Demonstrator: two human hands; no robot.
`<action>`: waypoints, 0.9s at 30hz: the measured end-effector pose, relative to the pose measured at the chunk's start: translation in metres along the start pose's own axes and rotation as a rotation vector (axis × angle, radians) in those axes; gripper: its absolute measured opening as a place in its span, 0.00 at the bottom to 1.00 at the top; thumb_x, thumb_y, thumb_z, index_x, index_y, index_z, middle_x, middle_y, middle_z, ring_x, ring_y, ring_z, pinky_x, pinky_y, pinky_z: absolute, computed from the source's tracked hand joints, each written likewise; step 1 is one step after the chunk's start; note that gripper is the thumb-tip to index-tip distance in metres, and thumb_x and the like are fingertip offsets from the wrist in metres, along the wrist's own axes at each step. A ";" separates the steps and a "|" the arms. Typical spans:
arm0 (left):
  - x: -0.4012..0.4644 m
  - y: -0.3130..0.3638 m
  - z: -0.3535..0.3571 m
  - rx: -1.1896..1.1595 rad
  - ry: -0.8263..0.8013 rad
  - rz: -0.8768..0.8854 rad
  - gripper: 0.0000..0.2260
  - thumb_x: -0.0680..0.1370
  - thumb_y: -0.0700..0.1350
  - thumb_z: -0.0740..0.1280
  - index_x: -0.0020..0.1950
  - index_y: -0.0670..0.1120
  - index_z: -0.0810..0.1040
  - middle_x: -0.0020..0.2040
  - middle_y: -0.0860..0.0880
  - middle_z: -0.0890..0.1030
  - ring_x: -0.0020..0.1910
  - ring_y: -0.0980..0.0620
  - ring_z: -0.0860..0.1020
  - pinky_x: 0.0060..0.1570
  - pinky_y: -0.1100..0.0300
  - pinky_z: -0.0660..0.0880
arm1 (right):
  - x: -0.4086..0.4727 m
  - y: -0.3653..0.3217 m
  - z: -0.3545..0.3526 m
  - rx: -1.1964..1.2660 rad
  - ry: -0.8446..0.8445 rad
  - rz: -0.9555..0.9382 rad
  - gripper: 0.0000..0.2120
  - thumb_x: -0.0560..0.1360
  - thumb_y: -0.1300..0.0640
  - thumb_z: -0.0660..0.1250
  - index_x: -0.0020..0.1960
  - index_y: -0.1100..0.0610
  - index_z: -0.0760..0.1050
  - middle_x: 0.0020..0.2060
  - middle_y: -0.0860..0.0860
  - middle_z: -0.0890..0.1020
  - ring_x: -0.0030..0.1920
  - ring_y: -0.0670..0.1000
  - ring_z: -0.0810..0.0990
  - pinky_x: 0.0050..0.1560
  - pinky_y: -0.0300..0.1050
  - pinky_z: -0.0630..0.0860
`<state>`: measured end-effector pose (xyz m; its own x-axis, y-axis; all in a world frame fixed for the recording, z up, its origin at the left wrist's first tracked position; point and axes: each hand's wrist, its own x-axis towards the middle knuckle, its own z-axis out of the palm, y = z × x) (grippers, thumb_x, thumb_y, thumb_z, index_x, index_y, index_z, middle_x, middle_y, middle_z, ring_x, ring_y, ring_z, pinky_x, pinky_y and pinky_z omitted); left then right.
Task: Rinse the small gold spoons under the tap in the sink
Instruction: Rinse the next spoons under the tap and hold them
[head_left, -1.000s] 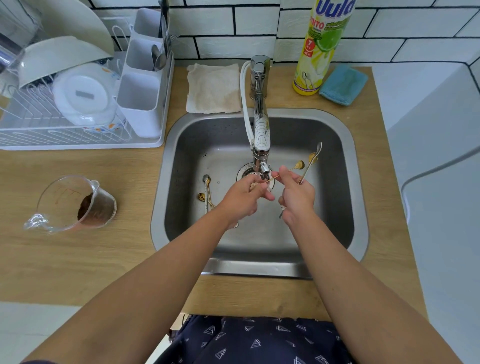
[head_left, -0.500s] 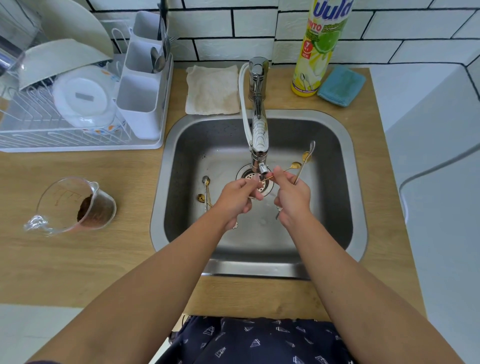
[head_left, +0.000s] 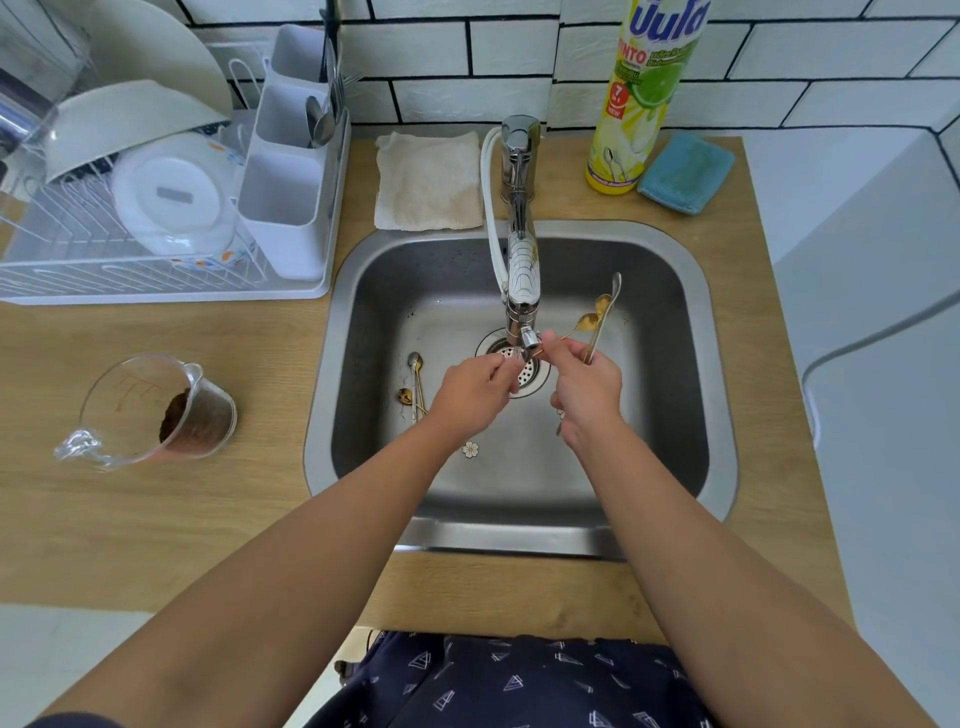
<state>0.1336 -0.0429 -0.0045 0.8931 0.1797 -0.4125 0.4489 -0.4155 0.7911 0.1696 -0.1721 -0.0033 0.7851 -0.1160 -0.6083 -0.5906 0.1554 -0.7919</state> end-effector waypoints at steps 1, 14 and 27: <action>0.000 0.000 0.001 -0.114 -0.023 -0.035 0.18 0.83 0.54 0.62 0.36 0.49 0.77 0.25 0.54 0.74 0.24 0.56 0.69 0.30 0.59 0.66 | 0.001 -0.001 -0.001 0.013 0.005 0.005 0.13 0.77 0.52 0.75 0.34 0.51 0.83 0.38 0.47 0.87 0.20 0.41 0.64 0.26 0.37 0.62; -0.008 -0.001 0.003 -0.367 -0.011 -0.097 0.15 0.83 0.54 0.62 0.42 0.46 0.77 0.30 0.50 0.79 0.25 0.55 0.72 0.28 0.62 0.69 | 0.001 -0.006 -0.004 0.041 -0.066 -0.012 0.09 0.79 0.54 0.73 0.41 0.52 0.82 0.37 0.46 0.88 0.20 0.40 0.68 0.23 0.37 0.63; -0.014 0.009 -0.003 -0.332 -0.147 -0.106 0.12 0.85 0.51 0.58 0.48 0.48 0.76 0.32 0.50 0.79 0.24 0.56 0.69 0.26 0.64 0.67 | -0.002 0.011 0.002 -0.004 -0.179 0.028 0.04 0.80 0.55 0.72 0.48 0.54 0.84 0.38 0.49 0.87 0.23 0.43 0.68 0.24 0.38 0.65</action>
<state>0.1251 -0.0465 0.0098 0.8380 0.0661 -0.5417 0.5456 -0.0851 0.8337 0.1615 -0.1676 -0.0106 0.7885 0.0645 -0.6117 -0.6135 0.1521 -0.7749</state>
